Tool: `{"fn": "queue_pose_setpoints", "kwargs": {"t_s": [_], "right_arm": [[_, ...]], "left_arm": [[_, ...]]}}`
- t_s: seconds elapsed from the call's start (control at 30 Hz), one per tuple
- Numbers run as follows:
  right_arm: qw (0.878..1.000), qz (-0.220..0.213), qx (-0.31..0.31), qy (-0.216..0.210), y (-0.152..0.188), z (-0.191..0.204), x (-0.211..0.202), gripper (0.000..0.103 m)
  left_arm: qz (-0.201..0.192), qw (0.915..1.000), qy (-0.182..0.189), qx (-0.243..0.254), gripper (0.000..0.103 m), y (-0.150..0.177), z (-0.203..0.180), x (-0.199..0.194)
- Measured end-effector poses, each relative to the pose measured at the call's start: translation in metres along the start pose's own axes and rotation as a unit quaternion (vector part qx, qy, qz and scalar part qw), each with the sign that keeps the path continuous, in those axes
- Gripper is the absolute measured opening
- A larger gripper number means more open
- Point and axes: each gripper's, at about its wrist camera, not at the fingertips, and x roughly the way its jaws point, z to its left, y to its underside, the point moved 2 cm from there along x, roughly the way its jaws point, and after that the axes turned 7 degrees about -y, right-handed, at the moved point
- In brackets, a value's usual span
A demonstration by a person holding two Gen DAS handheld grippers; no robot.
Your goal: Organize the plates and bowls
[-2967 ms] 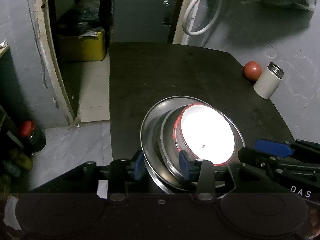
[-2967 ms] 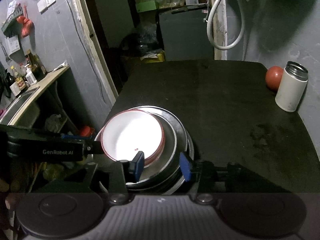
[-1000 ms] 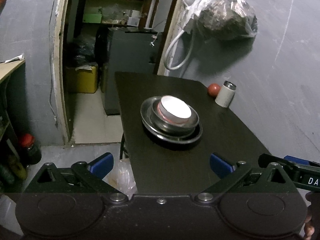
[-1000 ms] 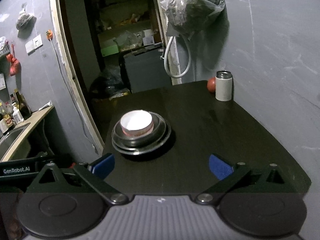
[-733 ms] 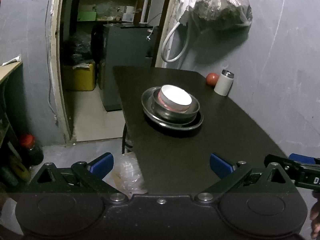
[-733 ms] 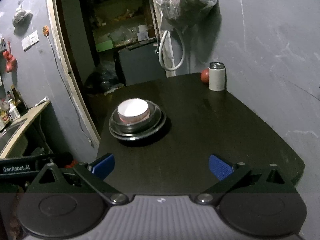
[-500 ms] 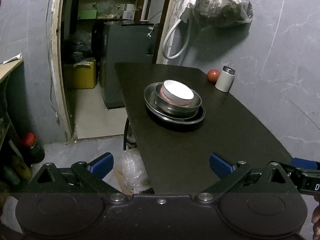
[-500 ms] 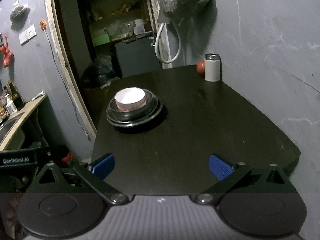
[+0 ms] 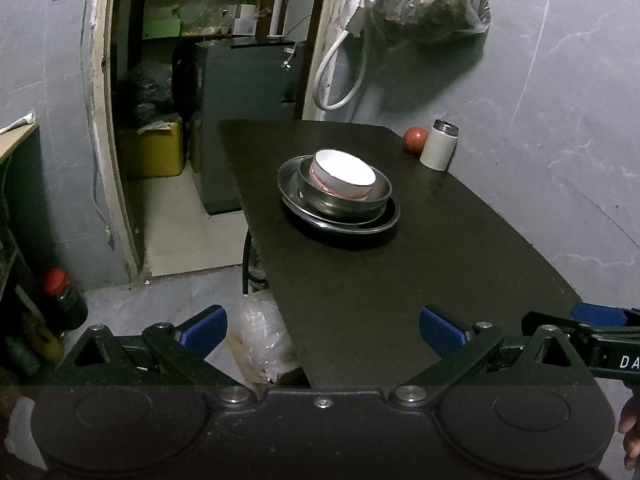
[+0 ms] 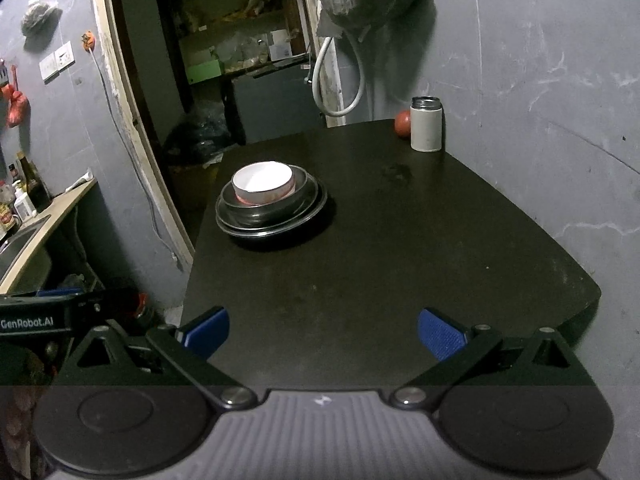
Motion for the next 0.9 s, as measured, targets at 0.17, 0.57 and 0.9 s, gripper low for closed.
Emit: {"fn": "queue_pose_setpoints", "kwargs": {"t_s": [0.17, 0.57, 0.9], "right_arm": [[1.000, 0.003, -0.003, 0.000, 0.0010, 0.0005, 0.0003, 0.103], [1.000, 0.003, -0.006, 0.001, 0.0017, 0.0008, -0.0018, 0.103], [1.000, 0.003, -0.007, 0.001, 0.0019, 0.0012, -0.0021, 0.103]], "left_arm": [[0.004, 1.0000, -0.005, -0.004, 0.102, 0.0021, 0.0038, 0.0007], [0.003, 1.0000, -0.007, -0.002, 0.102, 0.0024, 0.0033, -0.0013], [0.003, 1.0000, -0.007, -0.002, 0.102, 0.0031, 0.0028, -0.0018]]}}
